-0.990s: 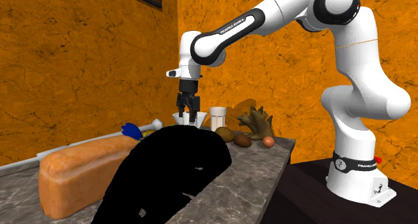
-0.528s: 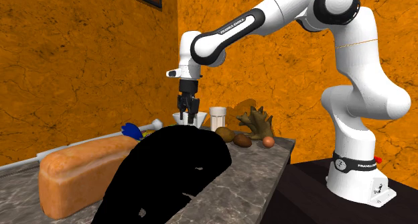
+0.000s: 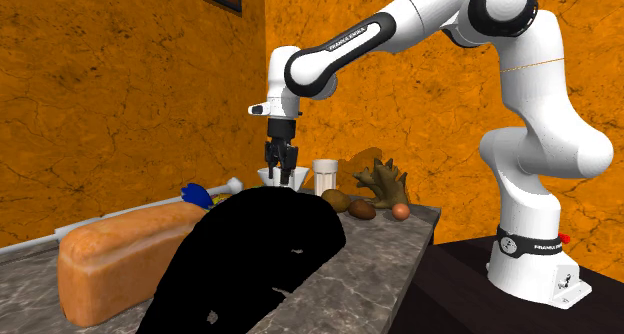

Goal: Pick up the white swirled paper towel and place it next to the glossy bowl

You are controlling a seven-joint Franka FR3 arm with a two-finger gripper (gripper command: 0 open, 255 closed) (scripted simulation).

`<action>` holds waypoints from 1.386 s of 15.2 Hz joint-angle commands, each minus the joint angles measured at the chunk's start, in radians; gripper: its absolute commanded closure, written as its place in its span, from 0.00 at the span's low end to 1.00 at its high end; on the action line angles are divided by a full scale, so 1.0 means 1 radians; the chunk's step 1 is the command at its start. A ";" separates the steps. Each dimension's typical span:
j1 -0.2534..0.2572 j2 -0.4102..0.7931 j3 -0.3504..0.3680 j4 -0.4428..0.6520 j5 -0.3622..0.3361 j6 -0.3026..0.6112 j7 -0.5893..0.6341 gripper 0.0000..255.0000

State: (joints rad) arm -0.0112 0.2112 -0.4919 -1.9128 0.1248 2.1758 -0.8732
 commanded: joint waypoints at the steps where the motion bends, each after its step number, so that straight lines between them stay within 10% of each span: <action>1: 0.000 -0.003 -0.002 0.008 -0.004 -0.012 0.002 1.00; 21: 0.006 -0.070 -0.013 0.202 -0.050 -0.263 0.033 1.00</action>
State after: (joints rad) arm -0.0045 0.1415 -0.5039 -1.7239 0.0757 1.9265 -0.8401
